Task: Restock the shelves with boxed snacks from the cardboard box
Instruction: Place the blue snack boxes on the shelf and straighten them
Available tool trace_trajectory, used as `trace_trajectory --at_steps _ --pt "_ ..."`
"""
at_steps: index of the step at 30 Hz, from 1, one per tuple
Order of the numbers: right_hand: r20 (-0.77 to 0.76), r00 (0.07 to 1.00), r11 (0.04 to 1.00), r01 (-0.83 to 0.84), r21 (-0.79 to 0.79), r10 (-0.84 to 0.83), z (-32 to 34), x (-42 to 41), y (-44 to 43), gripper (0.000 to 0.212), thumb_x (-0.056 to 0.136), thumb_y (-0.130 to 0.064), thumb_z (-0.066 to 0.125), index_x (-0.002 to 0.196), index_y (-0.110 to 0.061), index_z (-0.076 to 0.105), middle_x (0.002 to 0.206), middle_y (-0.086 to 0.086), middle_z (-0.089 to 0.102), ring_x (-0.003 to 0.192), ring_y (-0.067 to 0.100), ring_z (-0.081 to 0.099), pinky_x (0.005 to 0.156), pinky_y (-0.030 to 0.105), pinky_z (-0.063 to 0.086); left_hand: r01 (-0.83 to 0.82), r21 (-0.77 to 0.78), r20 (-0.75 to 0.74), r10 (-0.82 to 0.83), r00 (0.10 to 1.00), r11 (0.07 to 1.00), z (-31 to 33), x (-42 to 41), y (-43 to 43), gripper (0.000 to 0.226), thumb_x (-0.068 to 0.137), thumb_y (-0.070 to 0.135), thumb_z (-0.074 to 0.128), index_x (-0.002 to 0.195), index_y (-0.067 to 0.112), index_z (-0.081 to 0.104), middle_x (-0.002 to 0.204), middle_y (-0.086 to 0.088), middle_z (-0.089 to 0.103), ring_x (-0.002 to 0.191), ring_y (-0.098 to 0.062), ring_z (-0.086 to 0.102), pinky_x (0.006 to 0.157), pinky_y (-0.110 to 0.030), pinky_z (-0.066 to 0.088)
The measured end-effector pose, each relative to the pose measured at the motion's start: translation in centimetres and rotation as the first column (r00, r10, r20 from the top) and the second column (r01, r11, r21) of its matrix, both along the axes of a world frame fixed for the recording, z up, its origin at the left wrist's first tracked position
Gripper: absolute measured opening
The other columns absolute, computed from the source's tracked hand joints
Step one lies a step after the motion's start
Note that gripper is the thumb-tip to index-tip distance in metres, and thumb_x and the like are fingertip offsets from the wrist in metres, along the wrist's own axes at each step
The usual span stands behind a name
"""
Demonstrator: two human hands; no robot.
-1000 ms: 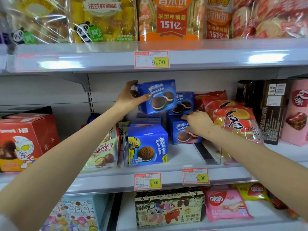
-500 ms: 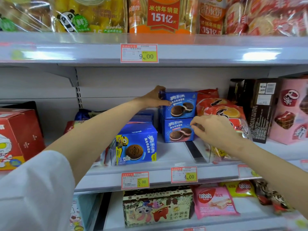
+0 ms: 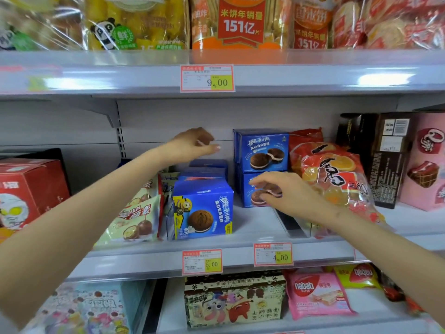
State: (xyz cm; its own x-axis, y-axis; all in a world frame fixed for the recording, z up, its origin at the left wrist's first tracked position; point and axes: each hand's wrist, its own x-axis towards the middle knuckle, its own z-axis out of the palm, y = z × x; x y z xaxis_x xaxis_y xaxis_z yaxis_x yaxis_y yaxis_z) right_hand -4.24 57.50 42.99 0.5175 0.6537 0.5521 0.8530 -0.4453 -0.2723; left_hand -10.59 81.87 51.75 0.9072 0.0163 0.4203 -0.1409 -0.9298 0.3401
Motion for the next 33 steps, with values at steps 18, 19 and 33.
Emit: trace_trajectory --at_steps 18,19,33 --pt "-0.364 0.892 0.959 -0.283 0.015 0.269 0.9 -0.8 6.3 0.052 0.068 -0.028 0.083 0.107 -0.034 0.049 0.123 -0.003 0.042 0.114 0.009 0.048 0.087 0.028 0.053 0.036 -0.219 -0.184 -0.078 0.98 0.975 -7.1 -7.7 3.8 0.052 0.066 0.047 0.076 0.107 0.037 0.046 0.116 0.015 0.05 0.111 -0.006 0.051 0.085 -0.017 0.044" --pt "-0.335 0.902 0.959 -0.281 0.018 0.271 1.0 -1.0 5.8 0.057 0.066 -0.027 0.084 0.109 -0.036 0.048 0.123 -0.004 0.04 0.115 0.007 0.046 0.087 0.023 0.051 0.059 -0.295 -0.172 -0.114 0.978 0.954 -7.1 -7.9 3.7 0.057 0.065 0.05 0.078 0.11 0.037 0.046 0.118 0.015 0.051 0.112 -0.004 0.051 0.085 -0.016 0.044" --pt "0.896 0.411 0.924 -0.382 0.002 0.168 -1.1 -2.9 0.9 0.049 0.078 -0.005 0.073 0.12 -0.014 0.048 0.119 0.013 0.033 0.128 0.028 0.03 0.112 0.042 0.031 -0.198 -0.929 -0.329 -0.45 0.83 0.314 -5.2 -7.5 -0.7 0.068 0.064 0.072 0.045 0.1 0.017 0.06 0.1 -0.007 0.066 0.085 -0.021 0.065 0.078 -0.037 0.055"
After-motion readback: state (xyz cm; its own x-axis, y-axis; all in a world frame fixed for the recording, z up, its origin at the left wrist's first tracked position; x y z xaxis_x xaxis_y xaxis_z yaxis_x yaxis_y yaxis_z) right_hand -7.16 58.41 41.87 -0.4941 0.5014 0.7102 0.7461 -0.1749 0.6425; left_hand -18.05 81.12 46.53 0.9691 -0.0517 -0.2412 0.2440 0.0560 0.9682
